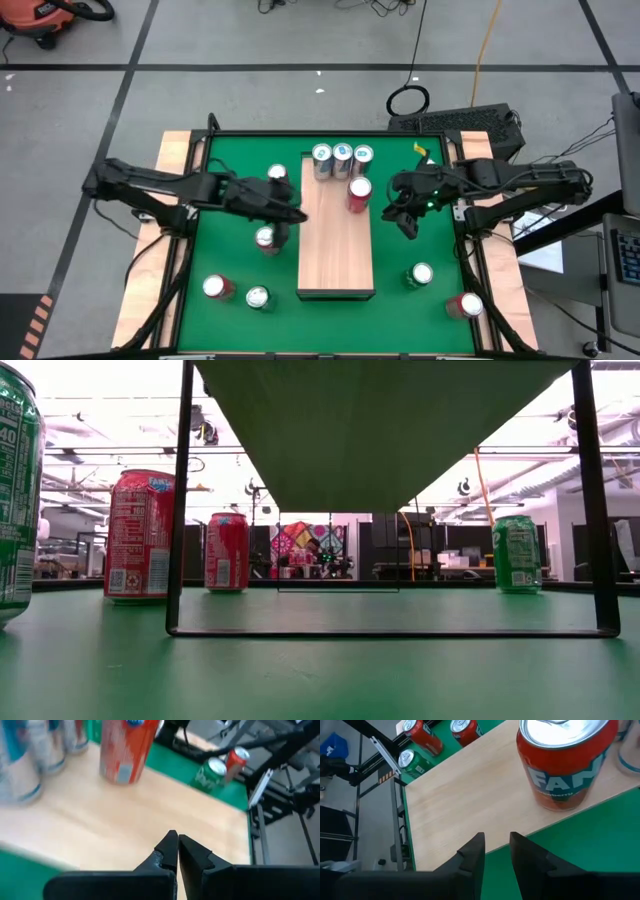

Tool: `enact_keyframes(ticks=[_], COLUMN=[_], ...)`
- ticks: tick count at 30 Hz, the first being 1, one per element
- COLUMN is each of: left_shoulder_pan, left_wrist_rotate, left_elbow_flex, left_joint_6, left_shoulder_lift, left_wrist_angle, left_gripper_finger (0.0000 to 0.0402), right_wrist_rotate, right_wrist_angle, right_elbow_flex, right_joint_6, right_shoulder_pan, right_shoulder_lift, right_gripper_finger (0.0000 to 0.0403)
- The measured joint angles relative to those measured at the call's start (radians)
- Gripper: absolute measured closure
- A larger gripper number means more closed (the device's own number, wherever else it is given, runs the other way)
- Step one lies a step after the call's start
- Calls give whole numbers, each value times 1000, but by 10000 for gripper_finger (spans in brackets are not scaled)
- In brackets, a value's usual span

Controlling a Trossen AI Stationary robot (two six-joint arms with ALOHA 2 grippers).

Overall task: Place canned beverage on shelf
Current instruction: Put the orange soda can on the shelf aligned with the other orange soda can

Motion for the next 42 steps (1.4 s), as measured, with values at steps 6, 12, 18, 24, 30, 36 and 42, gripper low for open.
enact_keyframes(ticks=[6, 12, 18, 24, 30, 36, 42], left_shoulder_pan=[-39, -85, -106, -106, -106, -105, -112], left_wrist_rotate=[-24, -29, -30, -30, -24, -25, 9], left_elbow_flex=[0, -7, -36, -81, -132, -191, -223], left_joint_6=[-6, -8, -85, -140, -140, -167, -192], left_shoulder_lift=[-87, -76, -46, -9, 20, 42, 73], left_wrist_angle=[-268, -485, -569, -524, -428, -348, -330], left_gripper_finger=[379, 307, 179, 68, 48, 48, 48], right_wrist_rotate=[1, -1, -2, -4, -5, -5, -5], right_wrist_angle=[-13, -10, -10, -9, -9, 0, 7], right_elbow_flex=[0, 0, 0, 0, 0, 0, 0], right_joint_6=[-2, 16, 30, 53, 70, 101, 114], right_shoulder_pan=[0, 0, 0, 14, 40, 59, 60], right_shoulder_lift=[-12, -11, -11, -11, -11, -11, -11], right_gripper_finger=[321, 321, 321, 321, 321, 321, 321])
